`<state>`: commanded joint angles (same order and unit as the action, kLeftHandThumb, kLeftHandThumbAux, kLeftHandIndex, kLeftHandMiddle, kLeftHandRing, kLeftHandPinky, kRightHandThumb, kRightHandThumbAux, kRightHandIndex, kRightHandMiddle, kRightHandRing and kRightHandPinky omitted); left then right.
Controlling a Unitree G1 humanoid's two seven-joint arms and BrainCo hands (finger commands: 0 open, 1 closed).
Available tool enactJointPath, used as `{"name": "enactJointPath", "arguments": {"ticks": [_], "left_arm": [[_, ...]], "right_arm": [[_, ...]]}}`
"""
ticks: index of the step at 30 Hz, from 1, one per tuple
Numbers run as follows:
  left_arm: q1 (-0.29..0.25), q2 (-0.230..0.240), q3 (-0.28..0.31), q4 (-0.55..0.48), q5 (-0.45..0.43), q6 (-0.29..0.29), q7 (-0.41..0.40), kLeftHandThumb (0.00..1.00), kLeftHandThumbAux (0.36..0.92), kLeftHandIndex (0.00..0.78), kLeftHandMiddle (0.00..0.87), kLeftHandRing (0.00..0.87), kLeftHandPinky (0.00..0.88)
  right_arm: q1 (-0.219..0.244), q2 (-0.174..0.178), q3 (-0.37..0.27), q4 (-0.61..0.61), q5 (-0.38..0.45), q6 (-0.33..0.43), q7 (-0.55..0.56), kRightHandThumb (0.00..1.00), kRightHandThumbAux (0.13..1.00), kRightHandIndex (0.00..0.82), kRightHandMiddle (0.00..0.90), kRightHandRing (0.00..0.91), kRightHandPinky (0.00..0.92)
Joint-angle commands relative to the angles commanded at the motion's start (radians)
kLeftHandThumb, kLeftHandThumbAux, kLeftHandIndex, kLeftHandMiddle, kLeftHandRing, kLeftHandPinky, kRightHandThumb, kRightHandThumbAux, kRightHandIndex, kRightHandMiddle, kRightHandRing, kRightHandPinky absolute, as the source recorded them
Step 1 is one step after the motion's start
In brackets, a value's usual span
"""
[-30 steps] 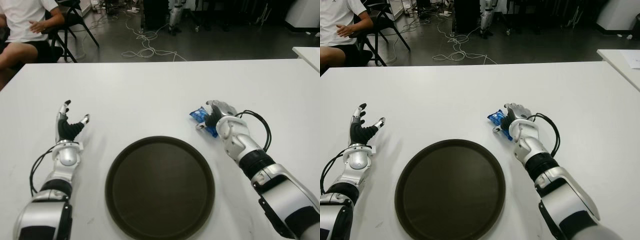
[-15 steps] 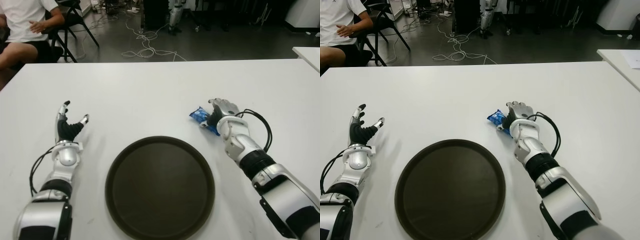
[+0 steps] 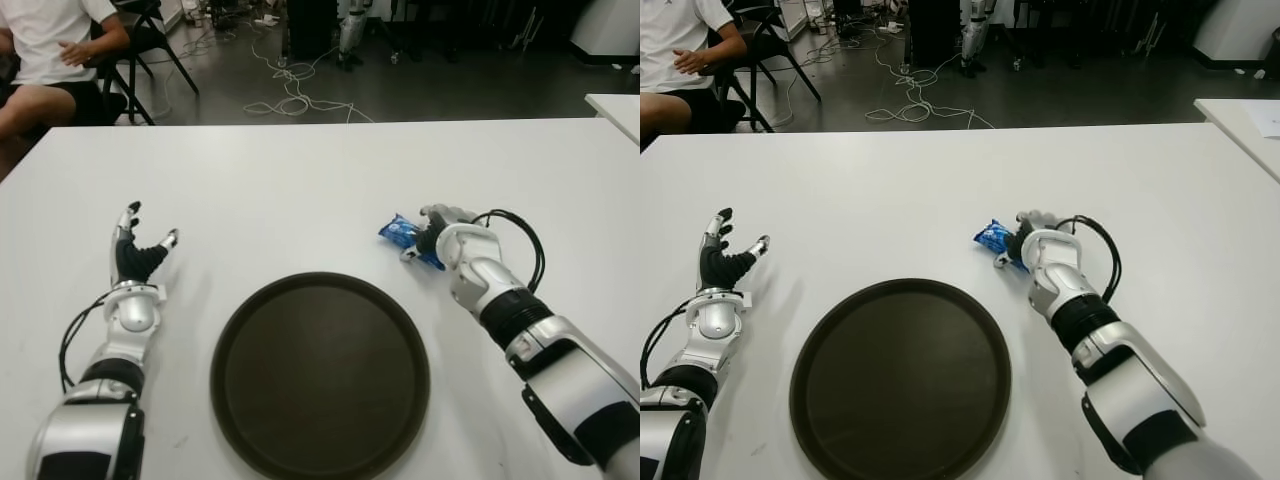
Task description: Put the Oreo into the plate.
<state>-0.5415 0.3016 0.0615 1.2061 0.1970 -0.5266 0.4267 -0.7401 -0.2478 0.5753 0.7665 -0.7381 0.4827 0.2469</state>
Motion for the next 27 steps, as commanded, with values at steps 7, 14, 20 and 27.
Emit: {"name": "enactJointPath", "arguments": {"ticks": [7, 14, 20, 27], "left_arm": [[0.0, 0.001, -0.002, 0.0, -0.002, 0.003, -0.004, 0.0, 0.75, 0.069, 0.095, 0.062, 0.022], [-0.002, 0.001, 0.0, 0.003, -0.005, 0.0, -0.01, 0.0, 0.747, 0.069, 0.099, 0.07, 0.043], [-0.001, 0.001, 0.001, 0.002, -0.008, -0.003, -0.016, 0.0, 0.747, 0.068, 0.094, 0.067, 0.045], [-0.002, 0.0, 0.002, 0.002, -0.008, -0.004, -0.013, 0.0, 0.751, 0.07, 0.094, 0.068, 0.048]], "right_arm": [[0.005, -0.007, 0.004, -0.038, -0.006, 0.015, 0.037, 0.0, 0.645, 0.168, 0.171, 0.161, 0.129], [0.0, -0.022, 0.019, -0.061, -0.007, 0.01, 0.084, 0.0, 0.63, 0.159, 0.191, 0.188, 0.15], [0.0, -0.031, 0.022, -0.076, -0.004, 0.01, 0.123, 0.0, 0.629, 0.174, 0.196, 0.187, 0.144], [0.0, -0.045, 0.017, -0.084, 0.01, -0.024, 0.159, 0.0, 0.631, 0.178, 0.203, 0.19, 0.152]]}}
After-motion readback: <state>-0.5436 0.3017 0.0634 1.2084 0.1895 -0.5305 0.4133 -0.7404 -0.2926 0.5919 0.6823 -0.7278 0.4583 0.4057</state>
